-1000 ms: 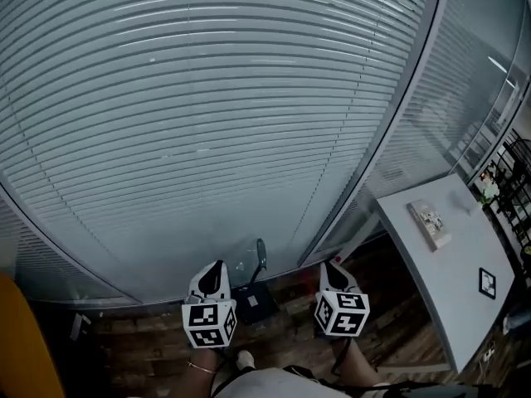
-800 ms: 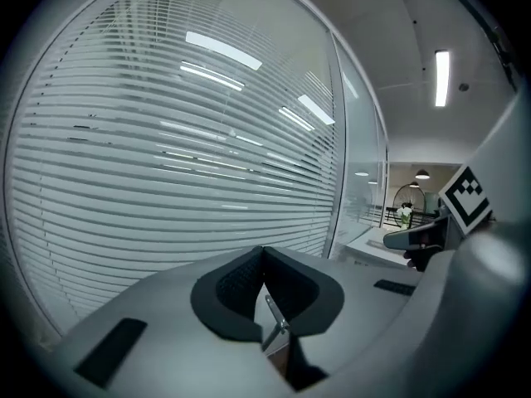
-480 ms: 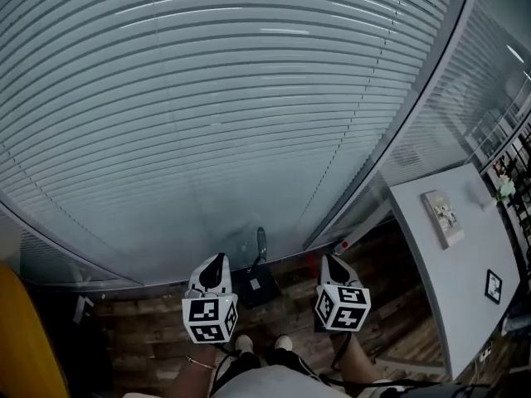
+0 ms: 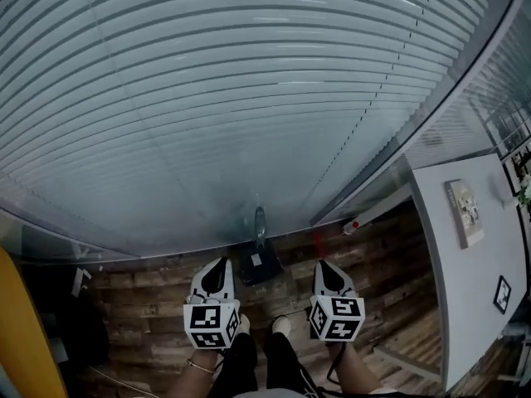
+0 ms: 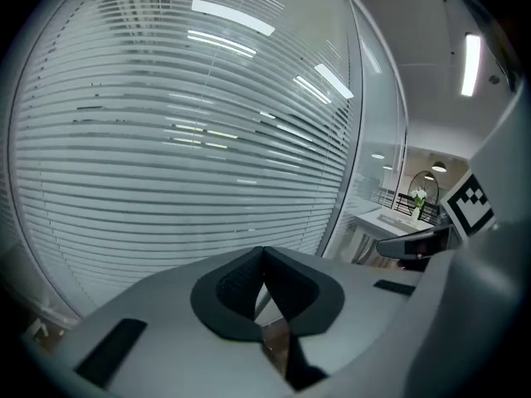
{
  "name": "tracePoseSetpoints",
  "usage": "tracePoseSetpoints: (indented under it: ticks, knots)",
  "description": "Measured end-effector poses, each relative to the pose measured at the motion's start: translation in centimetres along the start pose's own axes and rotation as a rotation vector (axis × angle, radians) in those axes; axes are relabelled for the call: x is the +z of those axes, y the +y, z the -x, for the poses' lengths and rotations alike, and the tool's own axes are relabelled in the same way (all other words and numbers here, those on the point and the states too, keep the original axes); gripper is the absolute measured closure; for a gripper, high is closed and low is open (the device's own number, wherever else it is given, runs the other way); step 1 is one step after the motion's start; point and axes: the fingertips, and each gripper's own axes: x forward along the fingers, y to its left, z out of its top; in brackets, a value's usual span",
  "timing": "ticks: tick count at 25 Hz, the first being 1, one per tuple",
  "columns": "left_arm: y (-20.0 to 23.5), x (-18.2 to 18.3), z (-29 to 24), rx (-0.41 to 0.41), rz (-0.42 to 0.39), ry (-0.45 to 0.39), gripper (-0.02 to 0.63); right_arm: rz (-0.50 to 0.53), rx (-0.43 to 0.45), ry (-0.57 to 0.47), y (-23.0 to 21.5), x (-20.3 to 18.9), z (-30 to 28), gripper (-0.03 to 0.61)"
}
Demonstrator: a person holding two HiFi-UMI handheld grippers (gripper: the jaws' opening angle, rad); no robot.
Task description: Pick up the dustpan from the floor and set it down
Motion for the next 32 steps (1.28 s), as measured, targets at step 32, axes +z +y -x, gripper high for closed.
tracePoseSetpoints:
  ticks: [32]
  knots:
    - [-0.9,-13.7,-5.8,-0.012,0.045,0.112,0.446,-0.094,-0.003,0.128,-3.5,-12.6,-5.0,0.546]
